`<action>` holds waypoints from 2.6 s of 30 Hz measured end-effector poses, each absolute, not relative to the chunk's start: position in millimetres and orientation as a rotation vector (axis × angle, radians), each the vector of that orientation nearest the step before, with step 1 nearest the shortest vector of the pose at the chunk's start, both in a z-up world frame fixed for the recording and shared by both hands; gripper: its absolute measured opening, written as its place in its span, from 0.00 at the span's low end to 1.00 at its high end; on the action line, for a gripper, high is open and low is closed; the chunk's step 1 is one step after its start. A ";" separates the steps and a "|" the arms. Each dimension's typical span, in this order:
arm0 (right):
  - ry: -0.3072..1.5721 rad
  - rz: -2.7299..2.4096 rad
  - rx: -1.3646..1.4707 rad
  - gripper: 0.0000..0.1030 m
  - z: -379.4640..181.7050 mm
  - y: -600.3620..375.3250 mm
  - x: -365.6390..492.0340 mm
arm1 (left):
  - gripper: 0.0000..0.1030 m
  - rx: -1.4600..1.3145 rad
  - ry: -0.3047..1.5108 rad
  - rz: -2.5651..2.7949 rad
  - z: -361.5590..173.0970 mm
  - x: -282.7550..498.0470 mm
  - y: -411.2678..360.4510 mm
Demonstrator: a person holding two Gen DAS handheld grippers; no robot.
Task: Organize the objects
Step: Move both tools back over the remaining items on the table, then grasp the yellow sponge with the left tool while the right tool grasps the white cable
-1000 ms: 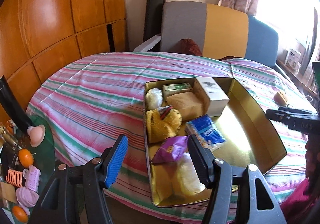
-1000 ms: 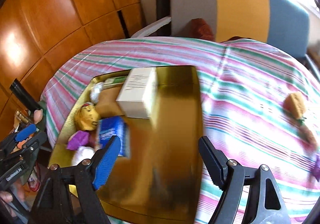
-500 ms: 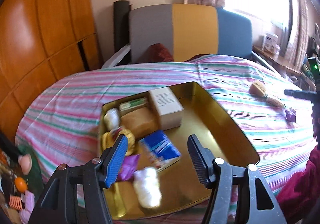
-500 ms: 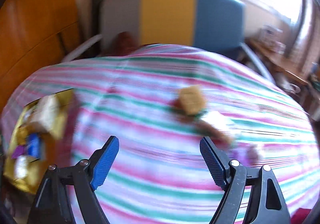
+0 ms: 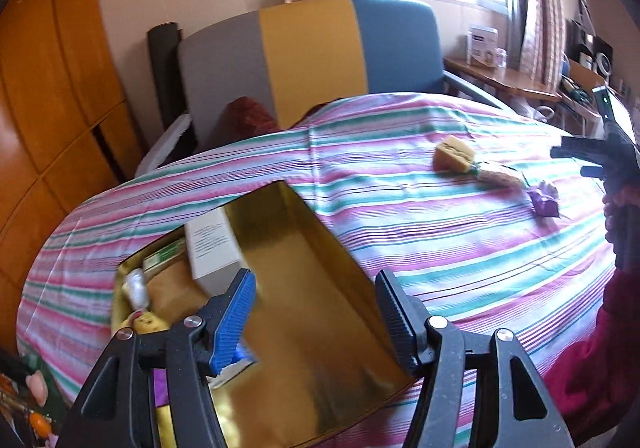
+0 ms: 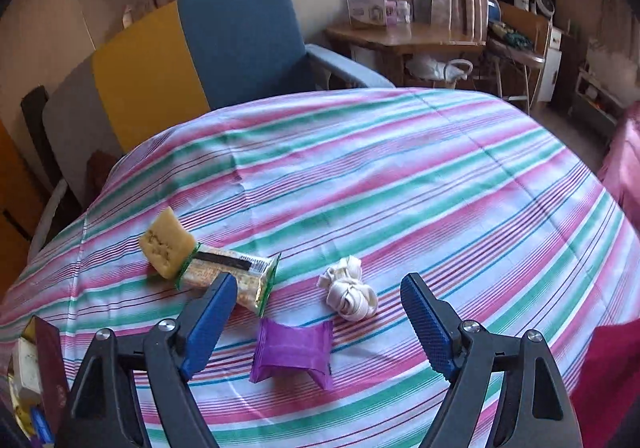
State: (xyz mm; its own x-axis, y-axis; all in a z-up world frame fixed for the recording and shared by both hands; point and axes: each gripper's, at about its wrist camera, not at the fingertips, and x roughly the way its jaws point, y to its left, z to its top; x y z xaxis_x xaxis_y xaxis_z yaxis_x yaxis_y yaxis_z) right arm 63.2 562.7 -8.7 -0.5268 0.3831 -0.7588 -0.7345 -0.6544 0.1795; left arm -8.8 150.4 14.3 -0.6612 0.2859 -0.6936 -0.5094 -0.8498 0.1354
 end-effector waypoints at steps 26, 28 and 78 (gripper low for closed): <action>0.959 2.102 -0.707 0.90 -5.0 590.1 105.5 | 0.61 -1.079 0.453 2.286 -10.9 -23.1 243.1; 1.009 2.079 -0.668 0.90 -5.1 595.9 113.6 | 0.61 -1.100 0.445 2.264 -14.2 -27.7 253.6; 1.330 2.127 -0.693 0.95 -27.5 605.7 108.9 | 0.58 -1.425 0.204 2.126 -79.6 -174.3 434.1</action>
State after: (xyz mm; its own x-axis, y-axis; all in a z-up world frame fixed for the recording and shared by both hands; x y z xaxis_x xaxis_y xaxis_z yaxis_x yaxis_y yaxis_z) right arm 108.9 605.7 -27.5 -0.7262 0.1668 -0.6669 -0.6726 -0.3730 0.6391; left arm -174.3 434.1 -79.6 -0.2731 0.3687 -0.8885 -0.5306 -0.8282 -0.1806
